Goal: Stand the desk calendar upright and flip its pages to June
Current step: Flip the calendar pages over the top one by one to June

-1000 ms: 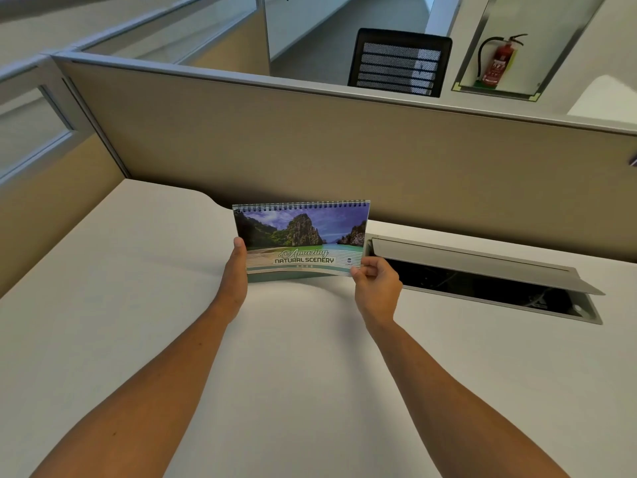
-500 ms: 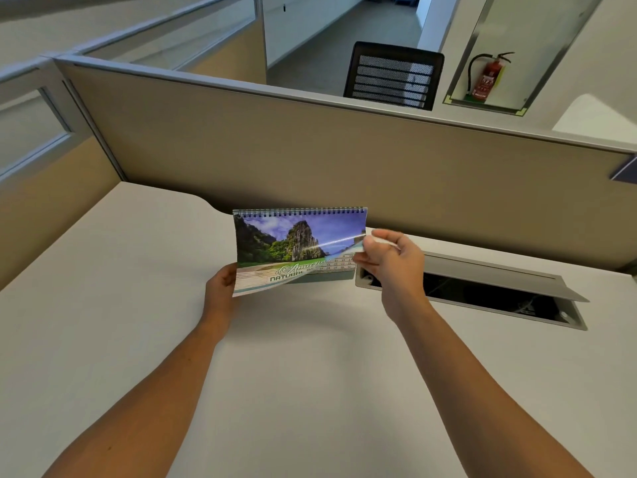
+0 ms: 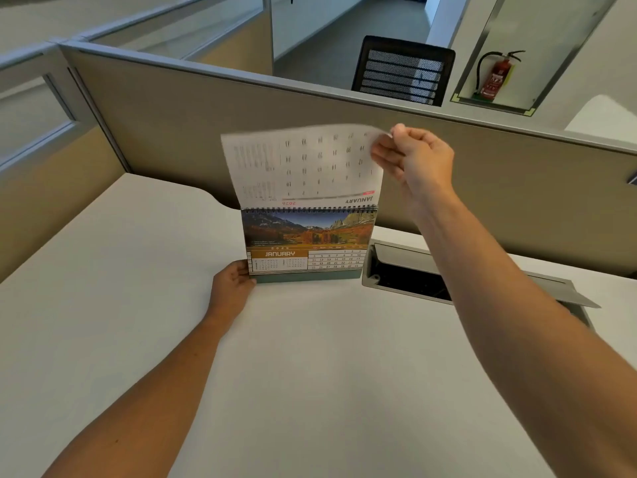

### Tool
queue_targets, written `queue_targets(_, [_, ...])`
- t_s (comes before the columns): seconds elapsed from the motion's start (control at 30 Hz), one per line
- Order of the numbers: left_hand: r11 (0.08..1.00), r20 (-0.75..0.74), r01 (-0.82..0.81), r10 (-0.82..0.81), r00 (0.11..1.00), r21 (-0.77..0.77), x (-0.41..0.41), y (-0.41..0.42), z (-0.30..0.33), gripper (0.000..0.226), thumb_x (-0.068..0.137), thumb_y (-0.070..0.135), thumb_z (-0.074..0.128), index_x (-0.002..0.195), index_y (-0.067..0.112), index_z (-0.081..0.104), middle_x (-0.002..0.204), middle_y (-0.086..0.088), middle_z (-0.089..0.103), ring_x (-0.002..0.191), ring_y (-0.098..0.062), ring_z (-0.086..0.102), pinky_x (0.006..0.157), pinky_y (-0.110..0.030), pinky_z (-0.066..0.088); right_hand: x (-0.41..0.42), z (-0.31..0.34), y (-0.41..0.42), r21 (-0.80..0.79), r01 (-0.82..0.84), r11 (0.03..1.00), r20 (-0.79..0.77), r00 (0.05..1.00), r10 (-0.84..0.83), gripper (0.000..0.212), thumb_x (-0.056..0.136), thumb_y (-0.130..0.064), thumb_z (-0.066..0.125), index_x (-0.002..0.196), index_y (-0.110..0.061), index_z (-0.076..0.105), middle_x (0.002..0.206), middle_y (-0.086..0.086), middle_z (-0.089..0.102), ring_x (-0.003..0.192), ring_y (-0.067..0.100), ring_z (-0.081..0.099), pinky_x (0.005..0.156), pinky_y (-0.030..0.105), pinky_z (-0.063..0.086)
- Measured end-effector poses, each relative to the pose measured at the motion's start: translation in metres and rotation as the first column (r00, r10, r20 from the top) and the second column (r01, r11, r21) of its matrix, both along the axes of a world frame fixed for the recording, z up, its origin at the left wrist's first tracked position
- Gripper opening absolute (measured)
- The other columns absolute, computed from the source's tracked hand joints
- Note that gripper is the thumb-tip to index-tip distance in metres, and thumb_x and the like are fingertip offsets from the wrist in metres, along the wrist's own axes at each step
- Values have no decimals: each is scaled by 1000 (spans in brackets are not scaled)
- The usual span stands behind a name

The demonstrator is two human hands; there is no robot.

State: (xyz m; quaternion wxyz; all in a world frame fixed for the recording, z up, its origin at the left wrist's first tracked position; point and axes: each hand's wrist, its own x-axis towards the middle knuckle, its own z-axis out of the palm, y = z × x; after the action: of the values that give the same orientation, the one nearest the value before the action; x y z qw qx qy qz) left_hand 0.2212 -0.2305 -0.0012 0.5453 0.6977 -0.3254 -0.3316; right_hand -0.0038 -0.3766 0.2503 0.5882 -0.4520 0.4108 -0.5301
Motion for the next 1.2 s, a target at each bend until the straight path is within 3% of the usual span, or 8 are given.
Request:
queue_targets(0.13, [1000,40,2,-1,999,-18,0,1,-3,31,84,-7,61,108,12,62,104,-7,68,92,-17,65,85,-23,50,6,-9,-20,-32,-29,999,-26,999,28,33,99,-19,57,129,-6,52,114,14,69,100,24,73,86,36,60])
queue_targets(0.23, [1000,70,5,-3,998,-19,-1,0,-5,30,85,-6,61,110,10,62,105,-6,69,95,-18,66,87,-25,51,4,-31,-17,-106,-25,994,-152,988,9,46,98,-20,59,141,-12,43,110,7,68,99,20,72,84,32,60])
queue_targets(0.4, [1000,139,-27,26,990,6,-3,-1,-9,28,88,-2,59,115,6,61,114,-12,68,101,-25,65,91,-30,51,-8,-89,6,-169,144,975,-327,925,-194,25,92,-15,62,116,-15,63,104,0,68,95,17,65,90,42,58])
queue_targets(0.5, [999,157,-33,31,987,8,-3,-1,-10,28,89,0,59,115,8,61,113,-10,68,101,-23,65,89,-26,51,-16,-130,23,-104,220,970,-409,880,-243,21,92,-12,63,113,-14,65,108,3,69,92,14,65,84,34,58])
queue_targets(0.57, [999,156,-31,28,987,16,-3,-2,-11,28,90,0,59,116,8,61,114,-10,68,102,-23,65,90,-28,51,-20,-153,32,-20,225,974,-474,856,-207,23,93,-15,63,116,-14,63,114,3,67,100,18,65,82,31,56])
queue_targets(0.7, [999,151,-27,23,988,23,-3,-2,-9,27,90,1,59,115,8,62,113,-10,68,103,-25,65,92,-31,51,-25,-183,41,138,154,978,-567,822,-49,36,93,-17,66,128,-10,58,126,7,64,108,21,60,98,38,51])
queue_targets(0.97, [999,194,-33,28,981,22,-6,-1,-8,25,91,1,57,115,8,61,115,-11,68,104,-25,64,91,-29,50,-16,-194,49,59,136,989,-616,785,-71,39,91,-15,69,127,-5,61,120,11,70,97,15,61,94,33,51])
queue_targets(1.2, [999,216,-39,34,976,17,-10,1,-6,25,92,5,57,117,8,60,117,-12,67,106,-26,62,95,-33,49,-22,-200,48,110,166,980,-572,817,-74,31,83,-14,79,109,-11,63,106,8,71,95,20,67,90,38,58])
